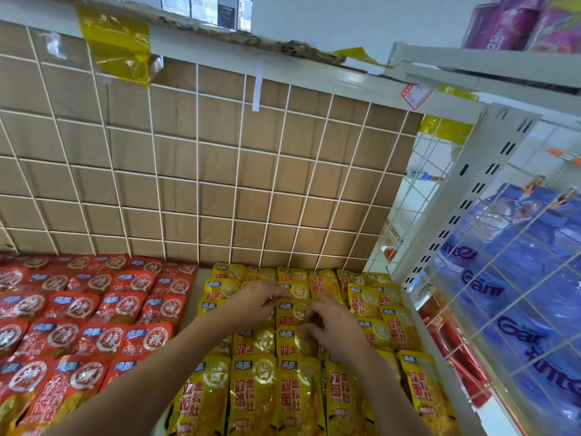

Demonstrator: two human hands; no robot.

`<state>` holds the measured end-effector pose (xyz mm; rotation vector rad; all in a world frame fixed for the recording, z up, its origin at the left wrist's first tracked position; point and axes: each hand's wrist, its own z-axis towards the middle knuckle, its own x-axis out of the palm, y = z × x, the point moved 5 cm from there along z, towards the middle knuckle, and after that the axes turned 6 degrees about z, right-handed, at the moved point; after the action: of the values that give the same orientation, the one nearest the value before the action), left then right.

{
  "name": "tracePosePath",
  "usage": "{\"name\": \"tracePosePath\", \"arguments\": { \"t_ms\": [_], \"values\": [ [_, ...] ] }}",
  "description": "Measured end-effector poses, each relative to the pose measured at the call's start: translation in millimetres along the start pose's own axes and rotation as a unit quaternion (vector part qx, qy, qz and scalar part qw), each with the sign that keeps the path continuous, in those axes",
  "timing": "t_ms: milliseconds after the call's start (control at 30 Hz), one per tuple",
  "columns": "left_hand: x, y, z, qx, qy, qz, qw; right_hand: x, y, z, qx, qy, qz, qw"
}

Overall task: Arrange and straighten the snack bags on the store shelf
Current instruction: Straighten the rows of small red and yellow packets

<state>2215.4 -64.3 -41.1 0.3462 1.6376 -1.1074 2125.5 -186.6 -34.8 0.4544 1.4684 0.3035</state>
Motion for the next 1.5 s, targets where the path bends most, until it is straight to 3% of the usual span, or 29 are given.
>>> {"name": "tracePosePath", "arguments": {
  "t_ms": [767, 933, 1067, 1233, 1500],
  "values": [
    [4, 1, -1, 0.008, 0.0, -0.018, 1.0, 3, -2, 0, 0.006, -0.011, 0.017, 1.0],
    [-1, 4, -1, -0.011, -0.032, -0.037, 0.999, 3, -3, -1, 0.006, -0.014, 0.019, 1.0],
    [-10, 14, -1, -0.04, -0.081, -0.01, 0.996, -1, -4, 0, 0.008, -0.058, 0.057, 0.997],
    [-9, 24, 11, -0.074, -0.064, 0.021, 0.995, -9, -7, 12, 0.006, -0.11, 0.038, 0.993],
    [-3, 26, 30, -0.068, -0.029, 0.061, 0.995, 0, -9, 35, 0.032, -0.031, 0.005, 0.999]
  ]
}}
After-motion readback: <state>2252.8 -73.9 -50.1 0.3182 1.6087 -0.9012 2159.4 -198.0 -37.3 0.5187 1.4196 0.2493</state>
